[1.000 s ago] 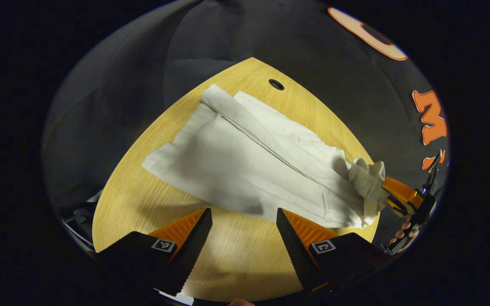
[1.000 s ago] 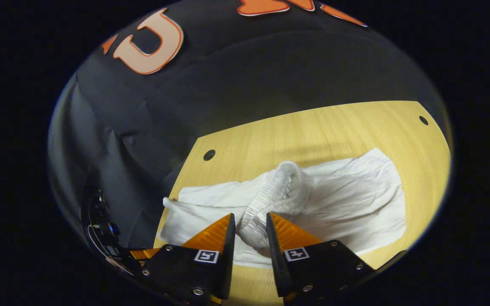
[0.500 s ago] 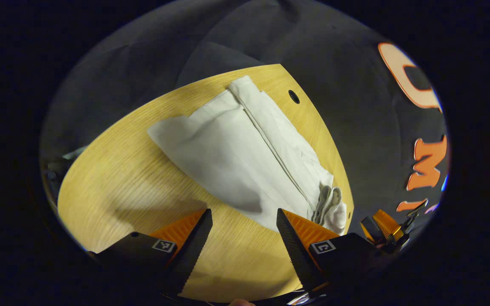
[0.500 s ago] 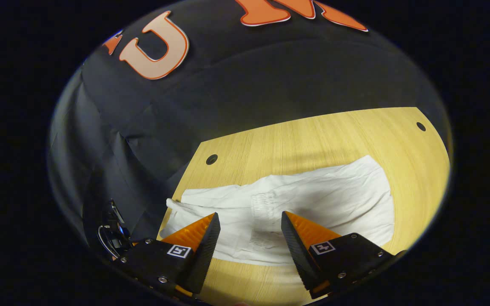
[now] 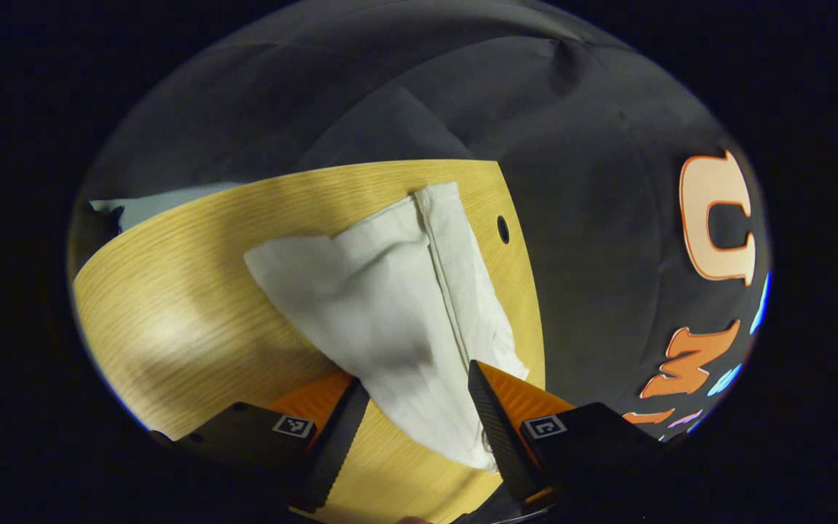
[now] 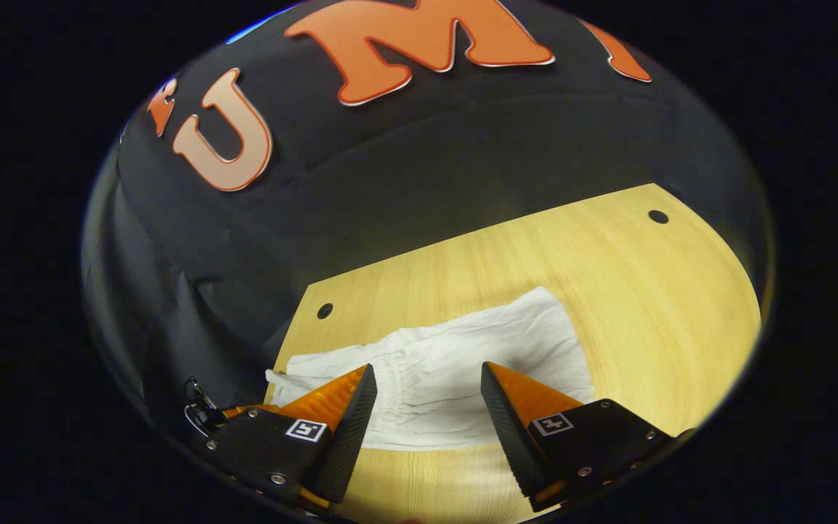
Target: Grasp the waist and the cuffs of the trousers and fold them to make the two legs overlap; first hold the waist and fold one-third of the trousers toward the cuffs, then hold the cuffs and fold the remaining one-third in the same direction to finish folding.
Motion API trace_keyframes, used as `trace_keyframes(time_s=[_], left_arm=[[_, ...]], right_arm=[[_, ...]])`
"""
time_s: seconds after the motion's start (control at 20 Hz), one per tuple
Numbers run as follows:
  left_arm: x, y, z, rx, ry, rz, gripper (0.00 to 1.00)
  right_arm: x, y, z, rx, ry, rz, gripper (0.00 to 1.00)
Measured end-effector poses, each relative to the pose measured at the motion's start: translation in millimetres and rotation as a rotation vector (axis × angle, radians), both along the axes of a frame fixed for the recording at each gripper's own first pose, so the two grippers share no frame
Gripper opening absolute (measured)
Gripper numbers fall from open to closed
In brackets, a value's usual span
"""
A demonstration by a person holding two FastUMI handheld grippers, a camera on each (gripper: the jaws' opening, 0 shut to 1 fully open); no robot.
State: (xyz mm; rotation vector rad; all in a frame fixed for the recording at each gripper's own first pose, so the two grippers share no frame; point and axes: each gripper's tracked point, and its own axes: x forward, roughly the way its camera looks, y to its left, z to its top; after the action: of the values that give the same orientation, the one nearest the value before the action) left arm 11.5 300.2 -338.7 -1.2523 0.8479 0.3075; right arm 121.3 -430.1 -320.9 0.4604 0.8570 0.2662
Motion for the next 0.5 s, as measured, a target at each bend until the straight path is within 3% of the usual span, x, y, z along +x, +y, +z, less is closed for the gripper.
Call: trace_keyframes(time_s=[0.3,0.5], left_arm=[[27.5,-4.1,-12.9,0.049,-0.056,-0.016,0.83],[24.7,-2.9,-26.5,0.110,0.013,-0.018,0.13]], right_arm=[[-16.5,-50.3,2.1,-0.015,0.021,-0.089,0.87],[-22.0,-66.1,0.9,-0.022,0.030,-0.109,0.87]])
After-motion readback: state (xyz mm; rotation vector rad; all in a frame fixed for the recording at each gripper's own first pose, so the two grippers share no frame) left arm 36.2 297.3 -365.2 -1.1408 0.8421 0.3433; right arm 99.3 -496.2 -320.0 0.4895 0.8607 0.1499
